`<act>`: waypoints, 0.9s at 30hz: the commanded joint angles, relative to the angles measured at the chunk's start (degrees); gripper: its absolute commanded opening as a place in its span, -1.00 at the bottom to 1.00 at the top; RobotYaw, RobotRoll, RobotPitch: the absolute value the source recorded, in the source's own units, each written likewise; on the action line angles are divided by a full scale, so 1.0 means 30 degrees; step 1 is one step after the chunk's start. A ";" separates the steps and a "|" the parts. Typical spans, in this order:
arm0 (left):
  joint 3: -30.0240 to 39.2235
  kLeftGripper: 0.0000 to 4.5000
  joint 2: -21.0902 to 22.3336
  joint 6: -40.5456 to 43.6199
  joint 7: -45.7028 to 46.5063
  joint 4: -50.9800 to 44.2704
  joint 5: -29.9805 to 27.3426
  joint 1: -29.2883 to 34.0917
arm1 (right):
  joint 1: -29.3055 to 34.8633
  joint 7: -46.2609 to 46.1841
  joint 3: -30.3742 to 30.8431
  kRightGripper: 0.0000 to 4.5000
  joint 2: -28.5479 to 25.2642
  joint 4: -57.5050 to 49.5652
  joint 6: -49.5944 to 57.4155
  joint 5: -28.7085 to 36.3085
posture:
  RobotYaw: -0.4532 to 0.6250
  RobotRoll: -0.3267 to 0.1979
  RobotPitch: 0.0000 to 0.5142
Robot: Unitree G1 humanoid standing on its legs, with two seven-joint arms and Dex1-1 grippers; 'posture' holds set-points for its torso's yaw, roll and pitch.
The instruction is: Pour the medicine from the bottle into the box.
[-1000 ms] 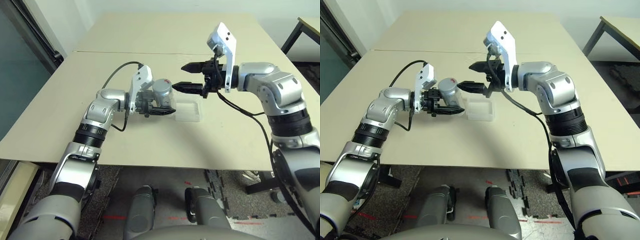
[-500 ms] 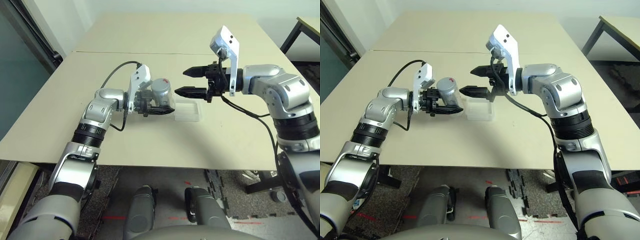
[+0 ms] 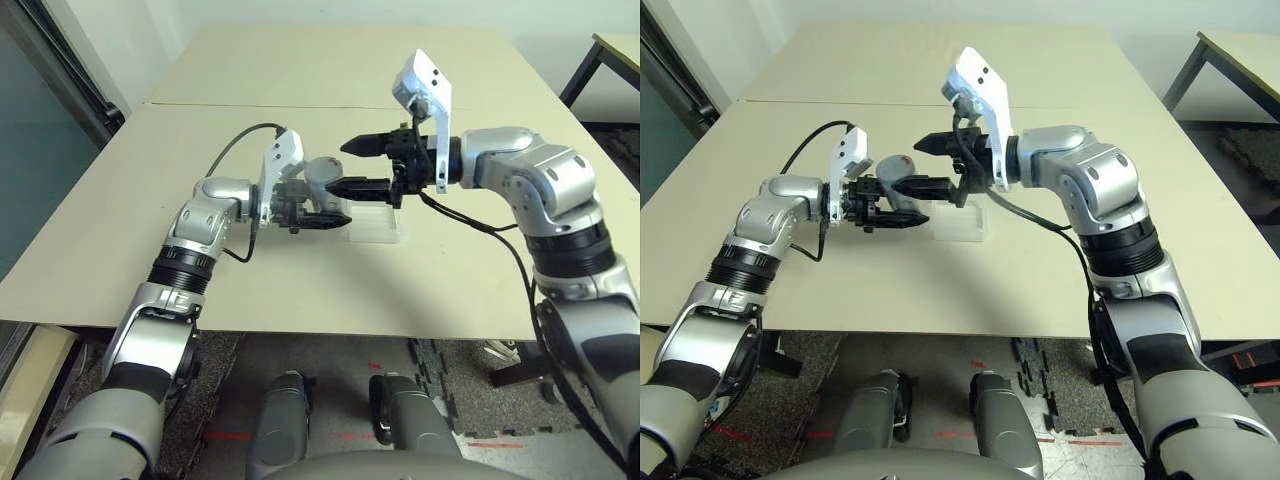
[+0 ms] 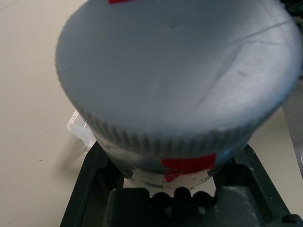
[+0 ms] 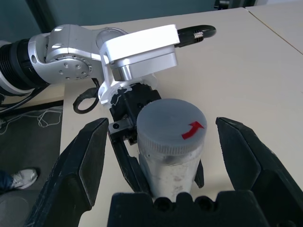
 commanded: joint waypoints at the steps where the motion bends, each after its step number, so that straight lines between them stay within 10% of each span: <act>1: -0.0280 0.19 -0.0141 -0.0050 -0.0159 -0.0244 0.0104 -0.0288 | -0.0456 0.0042 0.0563 1.00 0.0275 0.0315 -0.0409 -0.0323 | -0.06 0.25 -0.65; 27: -0.0380 0.19 -0.0329 0.0163 -0.0099 -0.0803 0.0050 0.0083 | -0.0993 -0.0463 0.0736 1.00 0.1044 0.2623 -0.2199 -0.2409 | -0.04 0.25 -0.65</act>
